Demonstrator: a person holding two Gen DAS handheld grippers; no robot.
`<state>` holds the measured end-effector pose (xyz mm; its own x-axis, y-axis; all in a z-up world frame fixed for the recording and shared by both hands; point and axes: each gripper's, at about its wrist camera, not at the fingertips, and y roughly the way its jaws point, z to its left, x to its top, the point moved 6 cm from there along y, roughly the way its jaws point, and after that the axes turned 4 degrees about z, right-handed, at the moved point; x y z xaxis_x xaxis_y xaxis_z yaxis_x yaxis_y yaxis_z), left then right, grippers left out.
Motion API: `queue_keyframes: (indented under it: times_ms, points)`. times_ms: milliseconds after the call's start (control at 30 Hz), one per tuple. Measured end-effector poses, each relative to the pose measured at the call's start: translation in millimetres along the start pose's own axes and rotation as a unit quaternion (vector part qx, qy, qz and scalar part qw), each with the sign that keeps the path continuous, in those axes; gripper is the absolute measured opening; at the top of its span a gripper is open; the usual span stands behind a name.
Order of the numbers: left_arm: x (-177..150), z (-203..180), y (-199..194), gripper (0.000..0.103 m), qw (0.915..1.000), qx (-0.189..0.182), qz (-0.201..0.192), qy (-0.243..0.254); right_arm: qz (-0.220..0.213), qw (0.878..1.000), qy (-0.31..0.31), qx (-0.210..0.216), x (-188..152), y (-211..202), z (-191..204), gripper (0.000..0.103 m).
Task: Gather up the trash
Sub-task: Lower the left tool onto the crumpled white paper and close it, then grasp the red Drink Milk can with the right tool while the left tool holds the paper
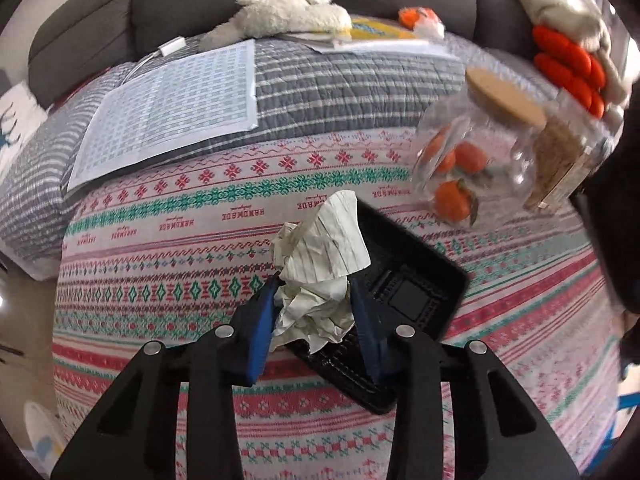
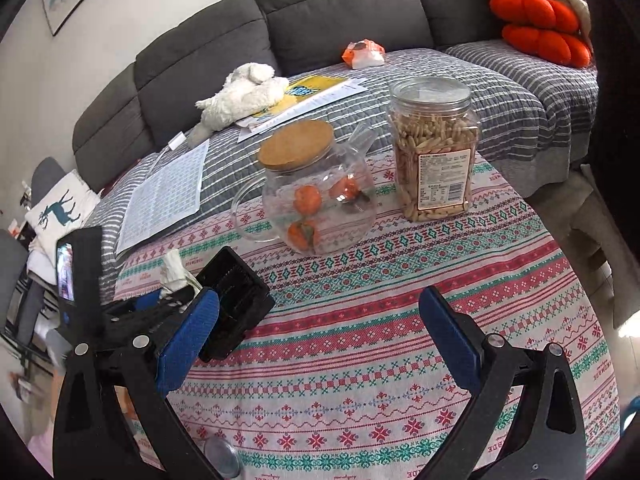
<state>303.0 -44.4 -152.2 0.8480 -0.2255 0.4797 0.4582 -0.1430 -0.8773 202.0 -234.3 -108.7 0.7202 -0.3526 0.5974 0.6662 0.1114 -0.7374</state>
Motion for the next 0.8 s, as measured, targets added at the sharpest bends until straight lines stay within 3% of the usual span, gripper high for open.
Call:
queue_keyframes:
  times_ms: [167, 300, 367, 400, 433, 467, 533, 600, 700, 800]
  points:
    - [-7.1, 13.0, -33.6, 0.038, 0.999, -0.024, -0.024, -0.028, 0.006, 0.997, -0.071, 0.035, -8.9, -1.0, 23.5, 0.096]
    - [-25.4, 28.5, -57.8, 0.038, 0.9981, -0.03, -0.032, -0.042, 0.024, 0.974, -0.206, 0.095, -36.4, -1.3, 67.5, 0.096]
    - [-40.0, 40.4, -69.4, 0.038, 0.9978, -0.029, -0.033, -0.049, 0.041, 0.947, -0.29, 0.134, -61.0, -2.2, 93.2, 0.096]
    - [-47.2, 45.7, -74.2, 0.038, 0.9976, -0.031, -0.033, -0.053, 0.05, 0.923, -0.35, 0.152, -81.5, -3.6, 108.3, 0.096]
    - [-54.2, 51.2, -78.4, 0.038, 0.9973, -0.032, -0.033, -0.057, 0.054, 0.91, -0.378, 0.158, -92.0, -4.4, 115.0, 0.096]
    - [-64.3, 59.0, -83.9, 0.038, 0.9969, -0.034, -0.034, -0.063, 0.065, 0.885, -0.431, 0.167, -113.8, -5.1, 126.4, 0.096]
    - [-79.8, 72.5, -90.9, 0.038, 0.9961, -0.038, -0.033, -0.073, 0.086, 0.85, -0.488, 0.177, -142.5, -4.2, 140.6, 0.096]
    - [-95.5, 86.1, -95.8, 0.038, 0.9951, -0.041, -0.031, -0.084, 0.095, 0.824, -0.529, 0.178, -162.5, -2.6, 150.9, 0.096]
    - [-113.5, 103.0, -100.5, 0.038, 0.9931, -0.047, -0.031, -0.103, 0.101, 0.798, -0.569, 0.17, -180.5, 4.9, 162.6, 0.096]
    - [-118.7, 111.7, -103.9, 0.038, 0.9912, -0.051, -0.032, -0.118, 0.12, 0.782, -0.593, 0.149, -190.0, 20.8, 167.3, 0.089]
